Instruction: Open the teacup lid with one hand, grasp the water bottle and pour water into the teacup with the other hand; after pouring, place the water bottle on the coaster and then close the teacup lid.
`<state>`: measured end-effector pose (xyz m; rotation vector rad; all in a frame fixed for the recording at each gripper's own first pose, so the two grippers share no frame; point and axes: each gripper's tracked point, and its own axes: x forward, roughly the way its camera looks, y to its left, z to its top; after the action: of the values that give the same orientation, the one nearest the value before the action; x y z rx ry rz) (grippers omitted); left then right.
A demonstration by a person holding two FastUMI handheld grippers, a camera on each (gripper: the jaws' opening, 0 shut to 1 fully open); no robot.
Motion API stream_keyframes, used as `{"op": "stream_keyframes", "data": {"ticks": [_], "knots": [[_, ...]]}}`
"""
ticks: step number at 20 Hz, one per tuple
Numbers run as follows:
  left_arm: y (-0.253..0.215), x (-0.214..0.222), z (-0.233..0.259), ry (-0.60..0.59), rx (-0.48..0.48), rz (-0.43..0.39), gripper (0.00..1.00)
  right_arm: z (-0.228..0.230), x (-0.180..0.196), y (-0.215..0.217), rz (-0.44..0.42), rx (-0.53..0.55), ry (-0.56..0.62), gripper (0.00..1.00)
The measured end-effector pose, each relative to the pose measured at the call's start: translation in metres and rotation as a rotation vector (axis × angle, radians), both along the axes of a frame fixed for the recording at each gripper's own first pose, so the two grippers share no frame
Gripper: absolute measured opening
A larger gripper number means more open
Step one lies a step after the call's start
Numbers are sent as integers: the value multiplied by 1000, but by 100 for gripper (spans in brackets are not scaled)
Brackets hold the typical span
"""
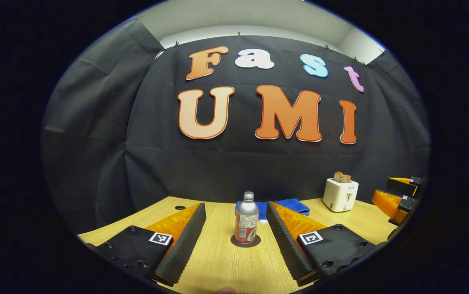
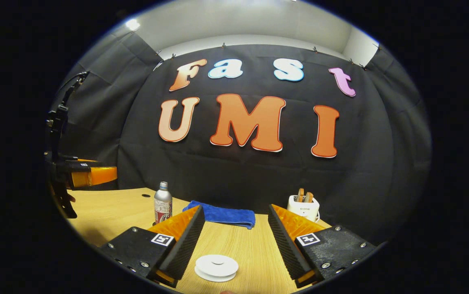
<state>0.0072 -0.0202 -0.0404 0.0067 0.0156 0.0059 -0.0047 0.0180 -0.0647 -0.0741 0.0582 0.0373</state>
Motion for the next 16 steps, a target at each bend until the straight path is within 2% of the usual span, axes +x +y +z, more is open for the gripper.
{"op": "stream_keyframes", "data": {"ticks": [4,10,16], "knots": [[5,-11,9,-38,17,20,97,6,0,2,1,12,-12,94],[14,-13,-2,-17,14,38,97,7,0,-9,-21,40,-9,94],[13,-7,-3,-27,9,39,97,0,2,-9,-7,89,16,94]]}}
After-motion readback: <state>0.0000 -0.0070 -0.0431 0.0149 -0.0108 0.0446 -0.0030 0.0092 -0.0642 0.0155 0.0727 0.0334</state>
